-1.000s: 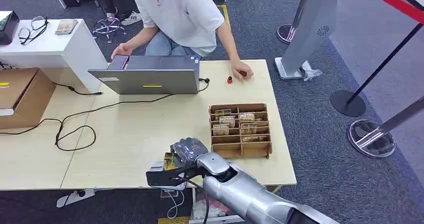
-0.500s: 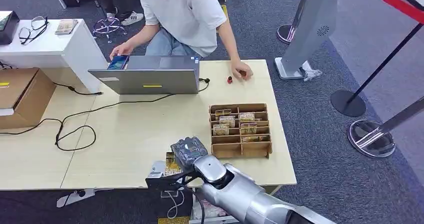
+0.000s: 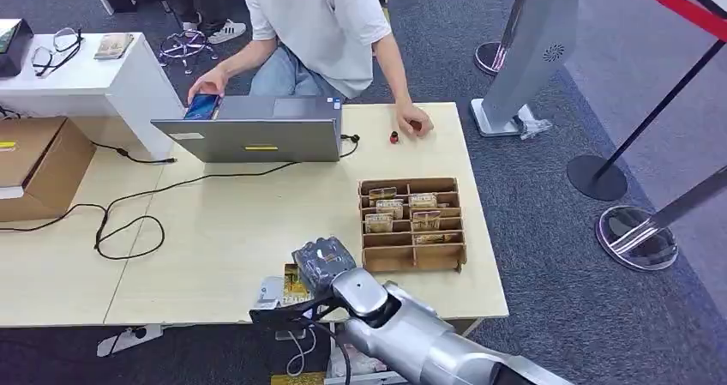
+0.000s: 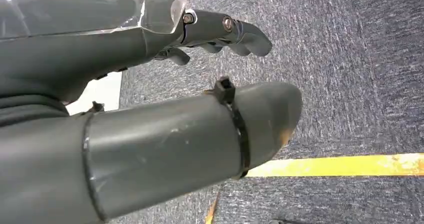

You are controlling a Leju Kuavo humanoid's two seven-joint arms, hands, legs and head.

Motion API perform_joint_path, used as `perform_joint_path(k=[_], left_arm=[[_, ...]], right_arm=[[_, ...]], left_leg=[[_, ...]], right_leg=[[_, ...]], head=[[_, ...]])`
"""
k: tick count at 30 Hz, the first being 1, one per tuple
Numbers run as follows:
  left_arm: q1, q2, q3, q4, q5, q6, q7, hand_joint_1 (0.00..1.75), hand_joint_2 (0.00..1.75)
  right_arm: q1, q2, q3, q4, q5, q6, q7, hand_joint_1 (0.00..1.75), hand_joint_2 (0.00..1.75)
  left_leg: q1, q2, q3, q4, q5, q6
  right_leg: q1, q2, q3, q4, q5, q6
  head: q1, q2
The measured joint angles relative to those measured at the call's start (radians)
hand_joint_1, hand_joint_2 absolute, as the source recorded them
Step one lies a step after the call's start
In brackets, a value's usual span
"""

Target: Pass the card to the sensor for recognition and then transmit it.

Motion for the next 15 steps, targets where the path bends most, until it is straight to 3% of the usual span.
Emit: perform_joint_path(k=[7, 15], left_arm=[[0.0, 0.0, 0.0, 0.0, -0.002, 0.004, 0.002, 0.0, 0.0], [0.0, -0.003, 0.0, 0.0, 0.002, 0.008, 0.002, 0.0, 0.0]], right_arm=[[0.003, 0.0, -0.01, -0.01, -0.037, -0.012, -0.029, 1.75, 1.75], [0.004, -0.013, -0.064, -0.099, -0.008, -0.094, -0.03, 1.75, 1.75]], left_leg=[[0.0, 0.0, 0.0, 0.0, 0.0, 0.0], [0.0, 0.0, 0.0, 0.0, 0.0, 0.0]], right_leg=[[0.0, 0.0, 0.0, 0.0, 0.0, 0.0], [0.0, 0.0, 0.0, 0.0, 0.0, 0.0]], head=[[0.0, 0.0], [0.0, 0.0]])
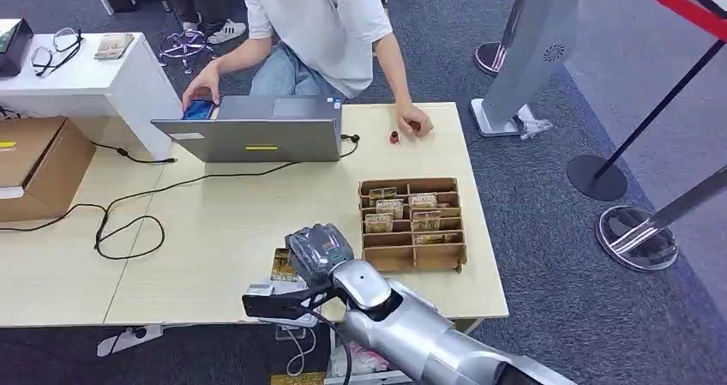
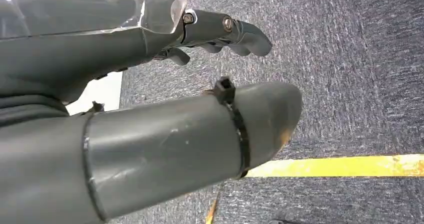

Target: Pass the card to the sensor for recognition and then transmit it.

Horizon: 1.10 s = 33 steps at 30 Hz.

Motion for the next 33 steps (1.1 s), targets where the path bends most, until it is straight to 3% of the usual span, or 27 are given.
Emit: perform_joint_path(k=[15, 23, 29, 33], left_arm=[[0.0, -0.002, 0.0, 0.0, -0.006, 0.009, -0.003, 0.0, 0.0], [-0.001, -0.002, 0.0, 0.0, -0.025, 0.009, -0.008, 0.0, 0.0], [-0.001, -0.002, 0.0, 0.0, -0.04, 0.008, -0.012, 0.0, 0.0], [-0.002, -0.002, 0.0, 0.0, -0.041, 0.009, -0.004, 0.0, 0.0]], right_arm=[[0.006, -0.074, -0.209, -0.251, 0.168, -0.233, -0.01, 1.75, 1.75], [-0.018, -0.098, -0.35, -0.25, 0.361, -0.421, -0.029, 1.75, 1.75], [-0.045, -0.102, -0.459, -0.233, 0.551, -0.428, 0.026, 1.75, 1.75], [-0.081, -0.105, -0.497, -0.186, 0.583, -0.429, 0.083, 1.75, 1.75]], left_leg=[[0.0, 0.0, 0.0, 0.0, 0.0, 0.0], [0.0, 0.0, 0.0, 0.0, 0.0, 0.0], [0.0, 0.0, 0.0, 0.0, 0.0, 0.0], [0.0, 0.0, 0.0, 0.0, 0.0, 0.0]], right_leg=[[0.0, 0.0, 0.0, 0.0, 0.0, 0.0], [0.0, 0.0, 0.0, 0.0, 0.0, 0.0], [0.0, 0.0, 0.0, 0.0, 0.0, 0.0], [0.0, 0.0, 0.0, 0.0, 0.0, 0.0]], head=[[0.0, 0.0], [0.0, 0.0], [0.0, 0.0], [0.0, 0.0]])
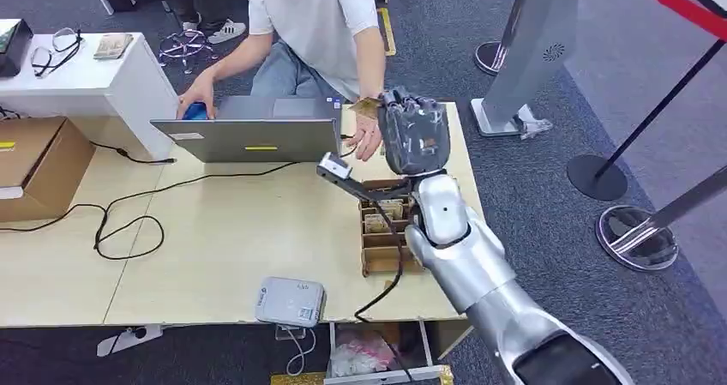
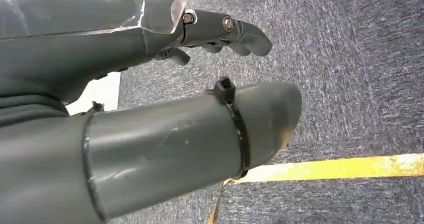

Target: Pass the card to the sensor for recognition and then transmit it.

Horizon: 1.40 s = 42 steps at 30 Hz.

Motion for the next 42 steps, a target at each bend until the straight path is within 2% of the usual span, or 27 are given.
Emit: perform_joint_path(k=[7, 8, 15, 16, 22, 25, 32, 34, 39, 42], left_arm=[[-0.001, -0.001, 0.0, 0.0, 0.02, 0.012, 0.019, 0.0, 0.0], [-0.001, -0.002, 0.0, 0.0, 0.02, 0.014, 0.022, 0.0, 0.0], [-0.001, -0.008, 0.0, 0.0, 0.02, 0.023, 0.029, 0.0, 0.0], [-0.001, -0.008, 0.0, 0.0, 0.02, 0.023, 0.031, 0.0, 0.0], [-0.001, -0.01, 0.0, 0.0, 0.022, 0.023, 0.031, 0.0, 0.0], [-0.001, -0.011, 0.0, 0.0, 0.023, 0.026, 0.031, 0.0, 0.0], [-0.001, -0.016, 0.002, 0.0, 0.023, 0.035, 0.032, 0.0, 0.0], [-0.001, -0.015, 0.002, 0.0, 0.023, 0.034, 0.032, 0.0, 0.0], [-0.001, -0.014, 0.005, 0.0, 0.023, 0.028, 0.026, 0.0, 0.0], [-0.001, -0.014, 0.006, 0.0, 0.024, 0.023, 0.018, 0.0, 0.0]], right_arm=[[-0.051, 0.015, -0.007, 0.104, 0.008, -0.003, 0.002, 1.73, 1.75], [-0.055, 0.018, -0.007, 0.117, 0.008, -0.004, 0.003, 0.0, 1.75], [-0.075, 0.033, -0.007, 0.192, 0.003, -0.005, 0.007, 0.0, 1.75], [-0.076, 0.034, -0.007, 0.198, 0.003, -0.005, 0.007, 0.0, 0.0], [-0.079, 0.039, -0.019, 0.216, -0.03, -0.005, -0.012, 0.0, 0.0], [-0.074, 0.044, -0.046, 0.209, -0.096, -0.005, -0.066, 0.0, 0.0], [0.005, 0.07, -0.148, 0.126, -0.399, -0.001, -0.309, 0.0, 0.0], [0.047, 0.071, -0.157, 0.078, -0.516, 0.026, -0.352, 0.0, 0.0], [0.173, 0.067, -0.157, -0.083, -0.881, 0.264, -0.452, 0.0, 0.0], [0.247, 0.056, -0.157, -0.188, -1.042, 0.374, -0.491, 0.0, 0.0]], left_leg=[[0.0, 0.0, 0.0, 0.0, 0.0, 0.0], [0.0, 0.0, 0.0, 0.0, 0.0, 0.0], [0.0, 0.0, 0.0, 0.0, 0.0, 0.0], [0.0, 0.0, 0.0, 0.0, 0.0, 0.0], [0.0, 0.0, 0.0, 0.0, 0.0, 0.0], [0.0, 0.0, 0.0, 0.0, 0.0, 0.0], [0.0, -0.001, 0.0, 0.0, 0.0, 0.0], [0.0, -0.001, 0.0, 0.0, 0.0, 0.0], [0.0, 0.0, -0.001, 0.0, 0.0, 0.0], [0.0, 0.0, -0.001, 0.0, 0.0, 0.0]], right_leg=[[0.0, 0.0, 0.0, 0.0, 0.0, 0.0], [0.0, 0.0, 0.0, 0.0, 0.0, 0.0], [0.0, 0.0, 0.0, 0.0, 0.0, 0.0], [0.0, 0.0, 0.0, 0.0, 0.0, 0.0], [0.0, 0.0, 0.0, 0.0, 0.0, 0.0], [0.0, 0.0, 0.0, 0.0, 0.0, 0.0], [0.0, 0.0, 0.0, 0.0, 0.0, 0.0], [0.0, 0.0, 0.0, 0.0, 0.0, 0.0], [0.0, 0.0, -0.001, 0.0, 0.0, 0.0], [0.0, 0.0, -0.001, 0.0, 0.0, 0.0]], head=[[0.0, 0.0], [0.0, 0.0], [0.0, 0.0], [0.0, 0.0], [0.0, 0.0], [0.0, 0.0], [0.0, 0.0], [0.0, 0.0], [0.0, 0.0], [0.0, 0.0]])
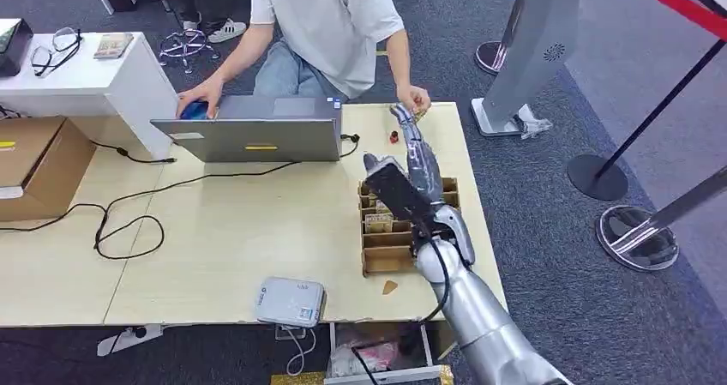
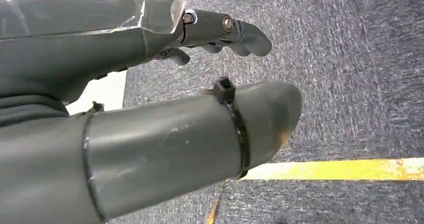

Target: Pass the card to the sensor for recognition and then transmit it.

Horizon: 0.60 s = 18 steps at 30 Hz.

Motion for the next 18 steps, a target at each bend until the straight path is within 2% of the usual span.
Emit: perform_joint_path(k=[6, 13, 18], left_arm=[[0.001, 0.001, 0.0, 0.0, -0.001, 0.0, -0.011, 0.0, 0.0], [0.002, 0.004, 0.0, 0.0, -0.006, -0.002, -0.011, 0.0, 0.0], [0.001, 0.007, 0.0, 0.0, -0.009, -0.013, -0.008, 0.0, 0.0]], right_arm=[[0.115, -0.023, 0.0, -0.15, -0.147, 0.067, -0.037, 0.0, 0.0], [0.232, -0.025, 0.003, -0.286, -0.15, 0.056, -0.044, 0.0, 0.0], [0.318, -0.025, 0.008, -0.367, -0.205, 0.062, -0.079, 0.0, 0.0]], left_leg=[[0.0, 0.0, 0.0, 0.0, 0.0, 0.0], [0.0, 0.0, 0.0, 0.0, 0.0, 0.0], [0.0, 0.0, 0.0, 0.0, 0.0, 0.0]], right_leg=[[0.0, 0.0, 0.0, 0.0, 0.0, 0.0], [0.0, 0.0, 0.0, 0.0, 0.0, 0.0], [0.0, 0.0, 0.0, 0.0, 0.0, 0.0]], head=[[0.0, 0.0], [0.0, 0.0], [0.0, 0.0]])
